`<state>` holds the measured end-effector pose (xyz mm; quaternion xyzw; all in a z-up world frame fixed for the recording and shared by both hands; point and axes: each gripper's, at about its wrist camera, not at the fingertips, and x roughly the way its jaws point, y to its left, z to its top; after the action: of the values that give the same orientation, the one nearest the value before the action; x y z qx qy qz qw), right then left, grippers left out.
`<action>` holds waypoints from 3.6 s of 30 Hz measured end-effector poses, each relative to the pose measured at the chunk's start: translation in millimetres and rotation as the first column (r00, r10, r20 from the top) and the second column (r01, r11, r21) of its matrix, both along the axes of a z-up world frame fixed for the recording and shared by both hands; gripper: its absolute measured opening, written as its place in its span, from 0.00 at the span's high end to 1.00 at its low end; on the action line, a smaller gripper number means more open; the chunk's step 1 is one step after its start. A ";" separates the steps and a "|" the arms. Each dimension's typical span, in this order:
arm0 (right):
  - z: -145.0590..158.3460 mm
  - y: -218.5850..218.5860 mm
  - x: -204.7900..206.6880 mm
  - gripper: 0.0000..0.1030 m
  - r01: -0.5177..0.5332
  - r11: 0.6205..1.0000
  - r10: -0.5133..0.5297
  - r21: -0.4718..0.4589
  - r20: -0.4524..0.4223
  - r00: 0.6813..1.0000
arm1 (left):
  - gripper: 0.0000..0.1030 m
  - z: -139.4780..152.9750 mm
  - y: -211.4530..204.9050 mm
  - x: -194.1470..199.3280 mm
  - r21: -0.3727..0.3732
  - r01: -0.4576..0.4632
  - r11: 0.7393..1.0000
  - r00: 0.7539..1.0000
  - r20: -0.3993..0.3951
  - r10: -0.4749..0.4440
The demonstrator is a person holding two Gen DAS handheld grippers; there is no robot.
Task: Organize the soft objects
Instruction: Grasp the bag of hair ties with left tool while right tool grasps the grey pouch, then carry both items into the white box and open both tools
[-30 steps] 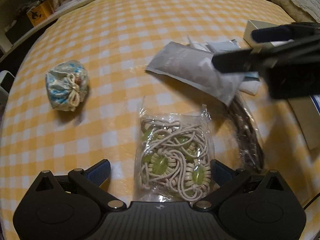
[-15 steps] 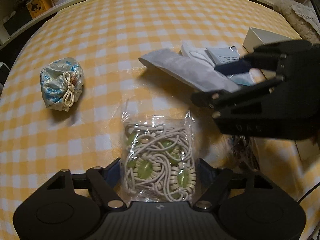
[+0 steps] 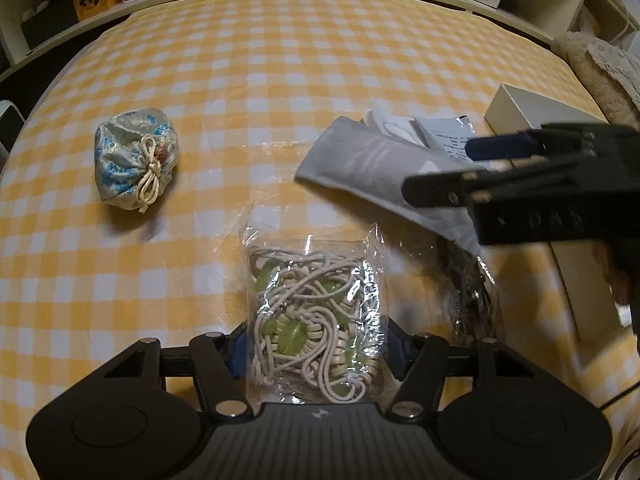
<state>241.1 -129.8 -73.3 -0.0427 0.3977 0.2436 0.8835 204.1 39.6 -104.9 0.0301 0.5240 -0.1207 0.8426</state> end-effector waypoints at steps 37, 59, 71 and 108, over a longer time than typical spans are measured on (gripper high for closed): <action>33.2 -5.1 -27.3 0.53 0.041 0.998 -0.036 -0.038 0.128 0.991 | 0.40 56.5 37.0 -22.0 -0.128 -0.204 0.971 0.958 0.179 0.225; 83.5 -48.3 -99.8 0.53 0.239 0.967 -0.252 0.084 0.214 0.944 | 0.40 106.9 17.3 -69.7 -0.154 -0.213 0.965 0.898 0.358 0.255; 107.9 -109.8 -139.9 0.53 0.333 0.936 -0.353 0.118 0.264 0.898 | 0.40 139.1 -27.0 -88.4 -0.202 -0.085 0.976 0.890 0.425 0.165; 16.7 -309.7 -121.1 0.53 0.660 0.742 -0.631 0.118 -0.213 0.746 | 0.30 42.0 -259.5 -31.3 -0.613 0.029 0.789 0.998 -0.019 -0.052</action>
<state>119.9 -439.5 -56.5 0.2000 0.4322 -0.0397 0.8784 172.8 -219.9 -62.9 -0.2352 0.4706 -0.3025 0.7948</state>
